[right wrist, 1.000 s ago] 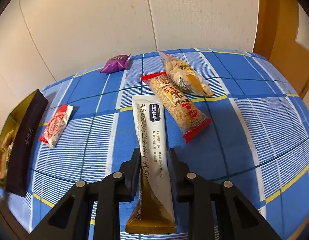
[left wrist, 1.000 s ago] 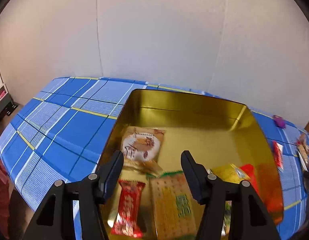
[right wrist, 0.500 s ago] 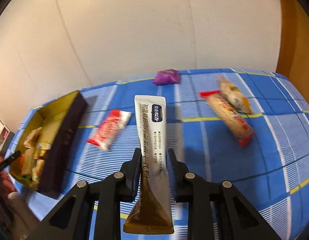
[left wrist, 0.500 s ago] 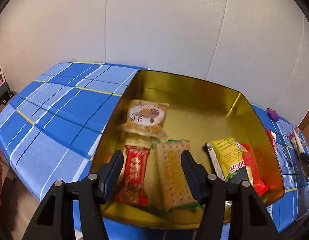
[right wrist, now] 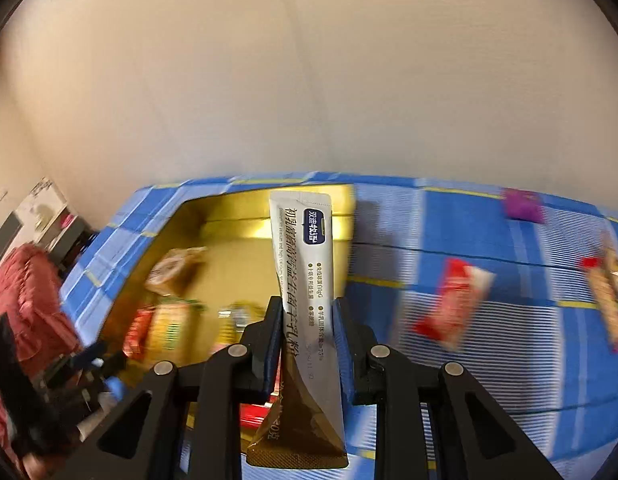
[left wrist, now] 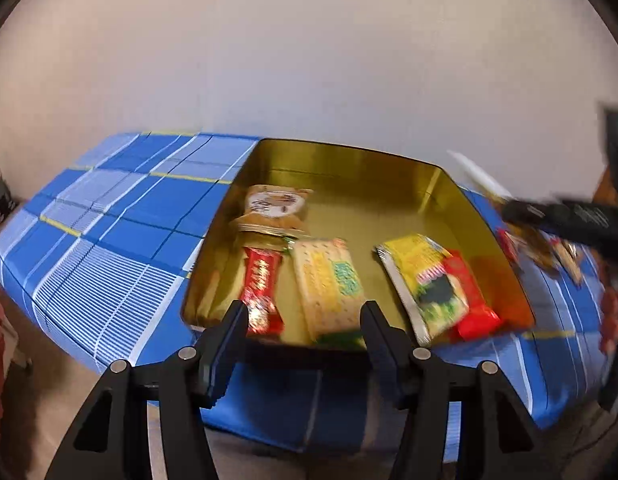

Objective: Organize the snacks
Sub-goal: 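Carry the white-and-brown bar into the gold tray and open the right gripper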

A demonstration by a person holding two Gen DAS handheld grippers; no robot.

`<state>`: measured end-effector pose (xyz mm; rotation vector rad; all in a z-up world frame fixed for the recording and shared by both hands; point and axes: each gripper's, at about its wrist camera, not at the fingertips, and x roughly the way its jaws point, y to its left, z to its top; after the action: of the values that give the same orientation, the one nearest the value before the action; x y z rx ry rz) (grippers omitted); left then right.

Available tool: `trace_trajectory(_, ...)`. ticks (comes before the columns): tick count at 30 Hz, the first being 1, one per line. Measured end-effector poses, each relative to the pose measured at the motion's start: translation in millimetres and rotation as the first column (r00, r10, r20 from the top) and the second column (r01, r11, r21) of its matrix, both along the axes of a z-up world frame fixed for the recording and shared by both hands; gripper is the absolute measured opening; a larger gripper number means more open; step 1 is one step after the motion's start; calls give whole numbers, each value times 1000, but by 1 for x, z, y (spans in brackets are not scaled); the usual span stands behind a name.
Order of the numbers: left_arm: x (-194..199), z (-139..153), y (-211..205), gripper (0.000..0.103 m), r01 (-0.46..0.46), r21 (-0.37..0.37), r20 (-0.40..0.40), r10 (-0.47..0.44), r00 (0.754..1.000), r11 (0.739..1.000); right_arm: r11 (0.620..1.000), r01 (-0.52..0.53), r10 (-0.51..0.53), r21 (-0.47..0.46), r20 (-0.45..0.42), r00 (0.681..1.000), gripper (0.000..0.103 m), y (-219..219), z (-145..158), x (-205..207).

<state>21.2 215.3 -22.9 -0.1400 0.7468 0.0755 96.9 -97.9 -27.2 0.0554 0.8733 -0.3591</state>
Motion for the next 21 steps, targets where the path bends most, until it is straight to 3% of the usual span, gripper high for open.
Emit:
trace_trajectory(5, -17, -2, -14, 59, 54, -7, 2, -53, 999, 999, 998, -23, 26, 61, -49, 998, 25, 25, -29, 32)
trace_trajectory(12, -19, -6, -13, 59, 41, -24, -3, -41, 999, 999, 995, -29, 39, 90, -113, 993, 25, 39, -64, 68)
trace_trajectory(21, -14, -10, -10, 59, 32, -36, -17, -33, 999, 999, 997, -63, 68, 44, -120, 990, 30, 47, -72, 75)
